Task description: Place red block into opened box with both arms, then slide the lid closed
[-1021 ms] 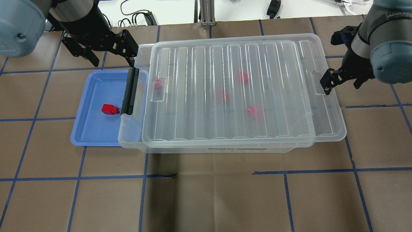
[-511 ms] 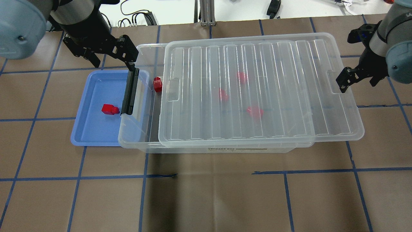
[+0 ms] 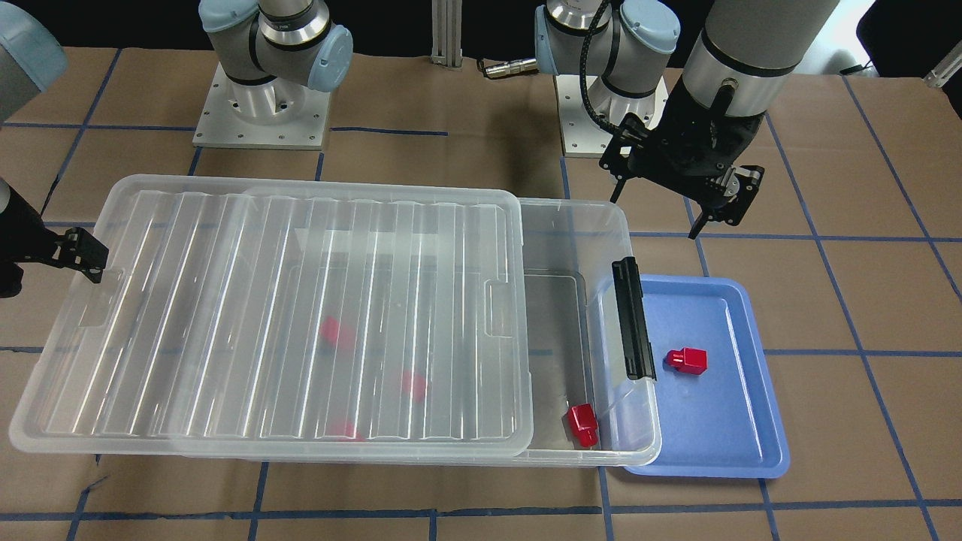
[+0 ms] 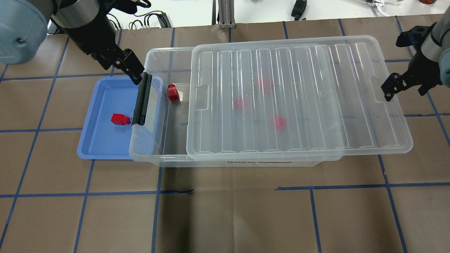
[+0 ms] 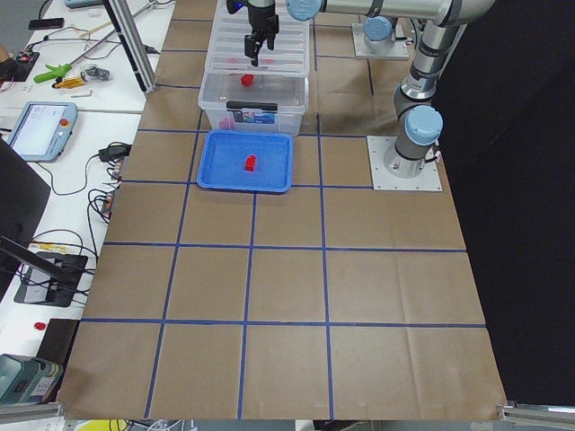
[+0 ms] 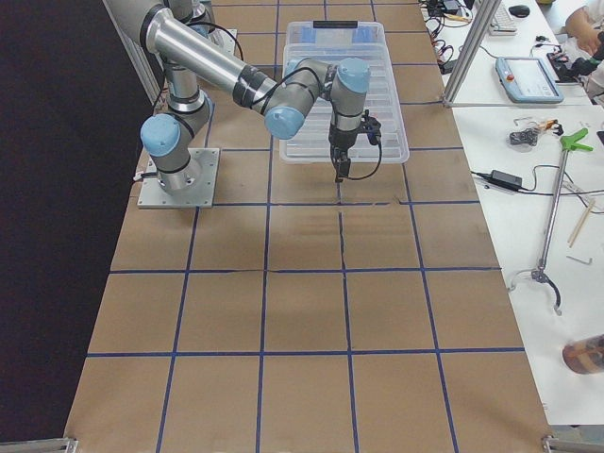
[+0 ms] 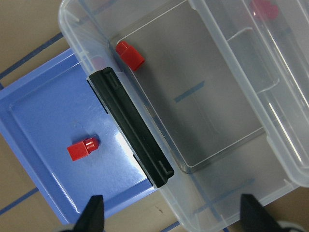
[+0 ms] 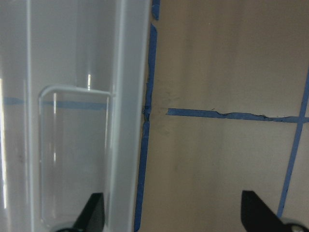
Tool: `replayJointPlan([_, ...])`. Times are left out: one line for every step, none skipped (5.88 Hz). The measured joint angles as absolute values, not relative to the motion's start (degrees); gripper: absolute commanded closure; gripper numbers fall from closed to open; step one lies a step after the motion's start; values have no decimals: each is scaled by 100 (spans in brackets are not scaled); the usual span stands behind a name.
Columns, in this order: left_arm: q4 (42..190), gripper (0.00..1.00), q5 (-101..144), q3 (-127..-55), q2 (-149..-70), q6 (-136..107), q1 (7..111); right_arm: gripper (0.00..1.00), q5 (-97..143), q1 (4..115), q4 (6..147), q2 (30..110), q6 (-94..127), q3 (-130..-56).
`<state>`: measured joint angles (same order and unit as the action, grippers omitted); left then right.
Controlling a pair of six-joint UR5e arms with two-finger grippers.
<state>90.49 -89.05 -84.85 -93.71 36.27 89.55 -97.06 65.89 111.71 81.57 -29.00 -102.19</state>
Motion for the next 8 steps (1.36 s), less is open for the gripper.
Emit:
replayJointPlan([9049,2,-8846,-8488,-9400,4354,8874,0,-9723,6461,11261,8157,-3026,-10220])
replayJointPlan([9025,2,-8833,-8487,-9432,4951,8847,0,-9751,6299,11334,8152,-3192,-10219])
replayJointPlan([8993,2,-8829,-8487,-9437,5467,8858,0,-9767,6129,11362,8150,-3318,-10211])
replayJointPlan([8983,2,-8829,-8488,-9421,6043,8867,0,-9771,5969,11370,8148,-3368,-10203])
replayJointPlan([9014,2,-8882,-8493,-9392,6729,8833,0,-9773,5813,11372,8148,-3398,-10195])
replayJointPlan([9085,2,-9006,-8494,-9364,7442,8694,0,-9774,5683,11409,8148,-3421,-10196])
replayJointPlan([9100,2,-9101,-8492,-9389,8234,8421,0,-9773,5609,11478,8147,-3423,-10201])
replayJointPlan([9058,2,-9118,-8472,-9499,9093,8097,0,-9779,5583,11524,8170,-3409,-10194])
